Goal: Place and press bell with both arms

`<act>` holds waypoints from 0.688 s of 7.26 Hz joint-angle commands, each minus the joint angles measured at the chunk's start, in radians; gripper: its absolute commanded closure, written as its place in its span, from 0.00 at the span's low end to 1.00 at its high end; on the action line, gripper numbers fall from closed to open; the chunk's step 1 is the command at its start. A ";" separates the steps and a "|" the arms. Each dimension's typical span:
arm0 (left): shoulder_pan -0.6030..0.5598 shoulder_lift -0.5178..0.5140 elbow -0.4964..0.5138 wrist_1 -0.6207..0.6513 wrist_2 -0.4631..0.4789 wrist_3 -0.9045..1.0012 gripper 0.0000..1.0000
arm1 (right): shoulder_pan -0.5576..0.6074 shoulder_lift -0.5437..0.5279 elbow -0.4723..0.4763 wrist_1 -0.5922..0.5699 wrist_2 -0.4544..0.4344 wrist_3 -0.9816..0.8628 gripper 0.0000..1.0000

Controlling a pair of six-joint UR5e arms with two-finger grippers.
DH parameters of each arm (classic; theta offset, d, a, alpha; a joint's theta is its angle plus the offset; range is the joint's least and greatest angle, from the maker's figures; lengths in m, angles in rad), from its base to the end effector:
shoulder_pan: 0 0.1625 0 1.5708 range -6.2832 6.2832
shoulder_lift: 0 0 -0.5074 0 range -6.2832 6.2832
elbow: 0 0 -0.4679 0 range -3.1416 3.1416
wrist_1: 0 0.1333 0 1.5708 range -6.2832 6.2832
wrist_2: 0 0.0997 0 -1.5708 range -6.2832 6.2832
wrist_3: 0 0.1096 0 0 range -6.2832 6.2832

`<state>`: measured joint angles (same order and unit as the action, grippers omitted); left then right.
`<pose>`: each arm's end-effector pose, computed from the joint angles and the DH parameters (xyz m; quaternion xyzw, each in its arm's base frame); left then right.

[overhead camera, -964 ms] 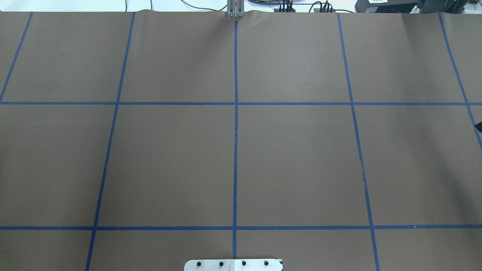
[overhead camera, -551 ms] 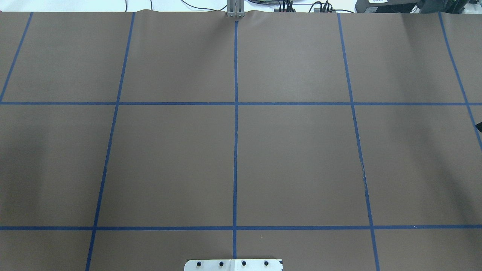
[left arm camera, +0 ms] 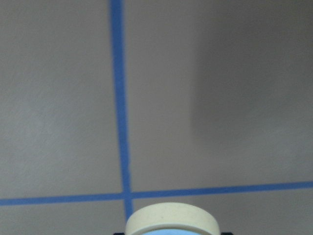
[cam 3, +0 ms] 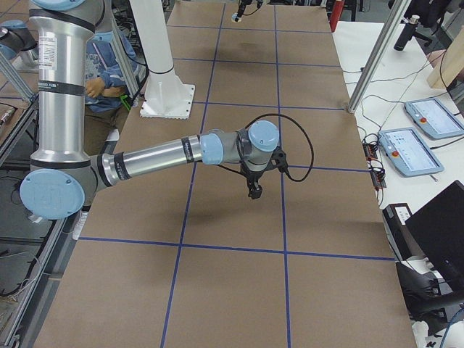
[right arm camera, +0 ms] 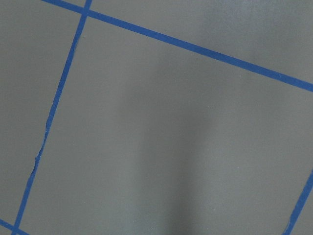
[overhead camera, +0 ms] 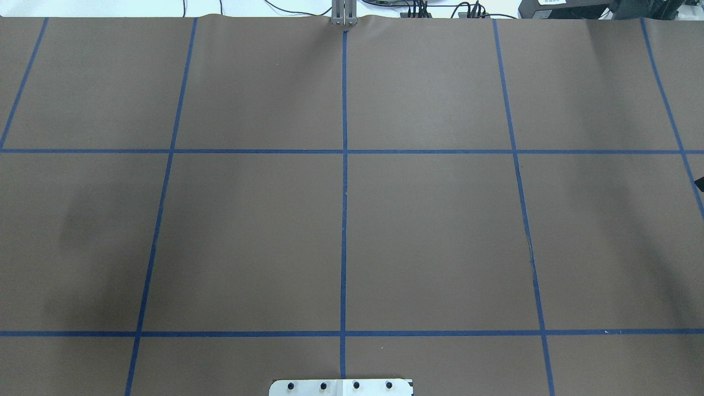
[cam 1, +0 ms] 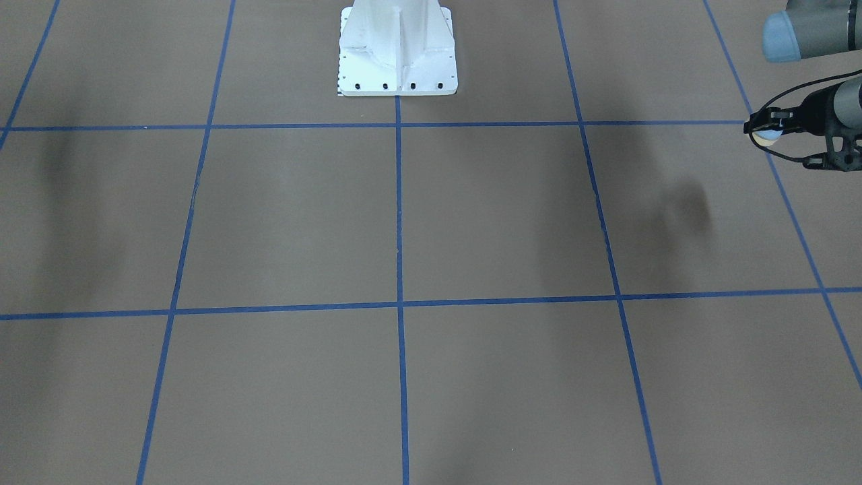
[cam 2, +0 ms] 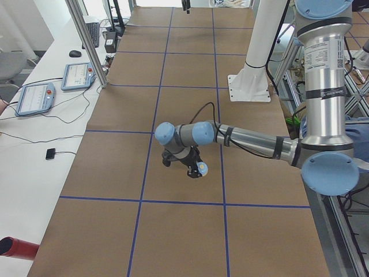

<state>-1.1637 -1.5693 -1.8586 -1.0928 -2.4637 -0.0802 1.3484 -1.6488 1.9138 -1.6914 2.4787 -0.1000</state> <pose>0.1670 -0.5083 0.6242 -0.1875 0.3963 0.1053 0.8926 -0.0690 -0.5179 0.5982 0.0380 -0.4405 -0.1751 0.8797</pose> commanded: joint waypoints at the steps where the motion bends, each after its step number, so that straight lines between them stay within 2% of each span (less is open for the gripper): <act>1: 0.110 -0.293 0.031 0.128 -0.026 -0.181 1.00 | 0.000 0.003 -0.004 -0.001 0.002 0.002 0.00; 2: 0.175 -0.430 0.118 0.122 -0.043 -0.276 1.00 | 0.000 0.001 -0.004 0.002 0.003 0.002 0.00; 4: 0.283 -0.726 0.365 0.114 -0.054 -0.421 1.00 | -0.002 -0.002 -0.005 0.002 0.006 0.002 0.00; 5: 0.350 -0.864 0.481 0.087 -0.054 -0.551 1.00 | 0.000 -0.005 -0.001 0.004 0.008 0.002 0.00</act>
<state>-0.8918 -2.2539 -1.5251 -0.9846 -2.5149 -0.4946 1.3474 -1.6500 1.9093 -1.6888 2.4837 -0.0982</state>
